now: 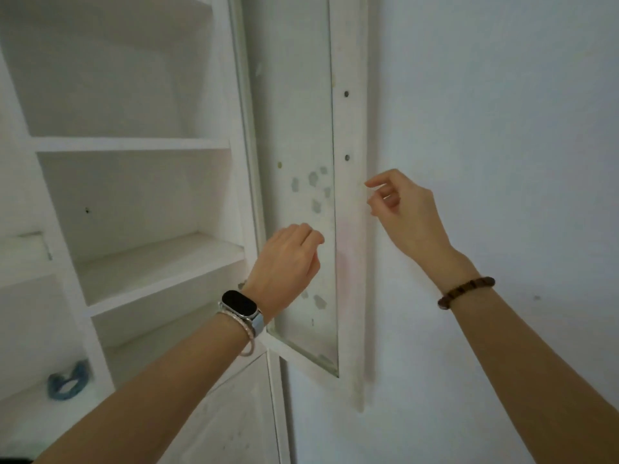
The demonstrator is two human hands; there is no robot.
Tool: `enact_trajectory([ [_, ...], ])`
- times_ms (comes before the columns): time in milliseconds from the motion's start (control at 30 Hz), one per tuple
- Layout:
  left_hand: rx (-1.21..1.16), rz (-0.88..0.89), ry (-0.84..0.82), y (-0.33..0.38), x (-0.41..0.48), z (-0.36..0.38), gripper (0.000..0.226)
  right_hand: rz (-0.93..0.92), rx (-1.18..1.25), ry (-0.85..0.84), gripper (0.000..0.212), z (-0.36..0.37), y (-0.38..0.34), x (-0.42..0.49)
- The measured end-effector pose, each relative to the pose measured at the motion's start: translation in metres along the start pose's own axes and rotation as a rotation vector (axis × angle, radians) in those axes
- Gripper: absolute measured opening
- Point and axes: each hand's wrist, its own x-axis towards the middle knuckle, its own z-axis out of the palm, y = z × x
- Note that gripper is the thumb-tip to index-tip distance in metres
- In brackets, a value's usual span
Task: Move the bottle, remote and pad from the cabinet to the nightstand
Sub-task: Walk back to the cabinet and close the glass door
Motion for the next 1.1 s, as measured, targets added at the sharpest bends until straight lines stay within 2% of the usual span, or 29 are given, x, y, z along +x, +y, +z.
enact_trajectory([
  [233,-0.007,0.259,-0.003,0.034,0.038,0.036,0.025,0.082,0.206,0.068,0.021,-0.009,0.024,0.055],
  [533,0.187,0.283,-0.013,0.037,0.069,0.059,0.024,0.188,0.446,-0.112,0.032,0.008,0.035,0.102],
  [700,0.258,0.285,-0.032,0.033,0.077,0.059,0.029,0.164,0.594,-0.112,0.034,0.014,0.027,0.110],
  [1100,0.311,0.414,0.056,0.015,0.064,0.037,0.027,0.086,0.633,-0.112,0.025,0.027,0.010,0.112],
])
